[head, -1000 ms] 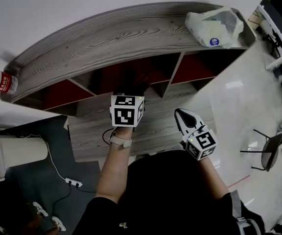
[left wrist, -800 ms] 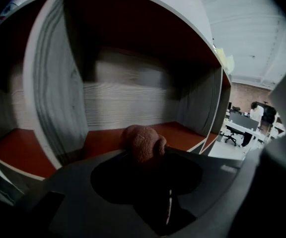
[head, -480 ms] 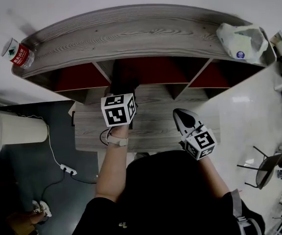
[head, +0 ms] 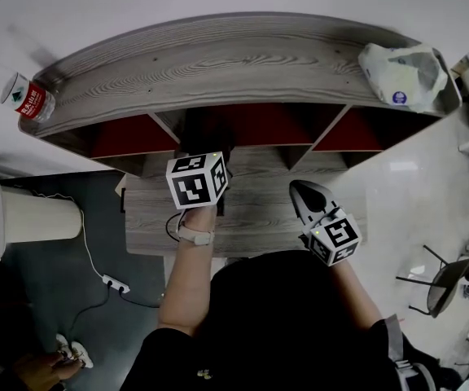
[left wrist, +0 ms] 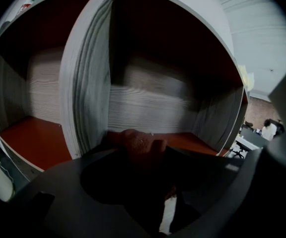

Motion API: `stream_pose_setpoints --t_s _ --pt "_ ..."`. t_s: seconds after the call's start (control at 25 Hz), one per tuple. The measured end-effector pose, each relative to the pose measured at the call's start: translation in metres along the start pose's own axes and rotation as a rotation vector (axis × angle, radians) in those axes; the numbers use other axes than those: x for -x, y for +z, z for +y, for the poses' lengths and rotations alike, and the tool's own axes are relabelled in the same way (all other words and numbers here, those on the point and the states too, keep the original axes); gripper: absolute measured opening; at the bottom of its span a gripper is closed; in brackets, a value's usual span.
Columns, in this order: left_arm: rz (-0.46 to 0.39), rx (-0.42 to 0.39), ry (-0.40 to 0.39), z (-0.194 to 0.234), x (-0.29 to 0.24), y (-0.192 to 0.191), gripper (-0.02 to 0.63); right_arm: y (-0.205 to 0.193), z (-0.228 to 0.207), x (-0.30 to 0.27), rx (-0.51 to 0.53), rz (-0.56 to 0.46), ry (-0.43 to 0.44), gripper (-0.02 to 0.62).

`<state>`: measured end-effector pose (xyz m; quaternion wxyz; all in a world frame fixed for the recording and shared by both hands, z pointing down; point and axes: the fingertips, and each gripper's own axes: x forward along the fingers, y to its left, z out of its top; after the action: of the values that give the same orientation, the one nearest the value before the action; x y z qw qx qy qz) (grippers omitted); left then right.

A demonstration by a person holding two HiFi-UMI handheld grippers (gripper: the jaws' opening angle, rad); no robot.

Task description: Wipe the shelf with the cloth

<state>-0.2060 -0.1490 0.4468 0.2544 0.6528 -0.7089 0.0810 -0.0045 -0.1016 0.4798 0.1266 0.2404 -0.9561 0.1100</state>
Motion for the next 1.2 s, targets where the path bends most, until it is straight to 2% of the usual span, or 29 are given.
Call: stream_pose_setpoints --t_s 0.08,0.24,0.44,0.6,0.76,1.04,1.2 --pt "0.003 -0.026 0.038 0.002 -0.004 0.003 0.235 0.002 -0.004 -0.001 -0.001 -0.003 -0.002 -0.002" --pt "0.031 -0.015 0.077 0.006 -0.014 0.005 0.163 0.005 -0.012 -0.003 -0.004 -0.009 -0.01 -0.002" --pt "0.079 -0.034 0.096 0.01 -0.032 0.015 0.16 0.006 -0.02 -0.004 -0.016 -0.014 -0.017 -0.002" --pt "0.091 -0.021 0.124 0.016 -0.047 0.025 0.16 0.005 -0.028 -0.003 -0.025 -0.013 -0.027 -0.002" --pt "0.098 -0.052 0.163 0.016 -0.054 0.029 0.16 0.006 -0.035 -0.001 -0.034 -0.017 -0.038 -0.002" --pt "0.107 -0.082 0.103 -0.015 -0.075 0.034 0.155 0.009 -0.05 0.012 -0.053 -0.015 -0.1 -0.002" --pt "0.107 -0.13 0.068 -0.044 -0.09 0.036 0.155 -0.003 -0.064 0.031 -0.066 -0.024 -0.137 -0.002"
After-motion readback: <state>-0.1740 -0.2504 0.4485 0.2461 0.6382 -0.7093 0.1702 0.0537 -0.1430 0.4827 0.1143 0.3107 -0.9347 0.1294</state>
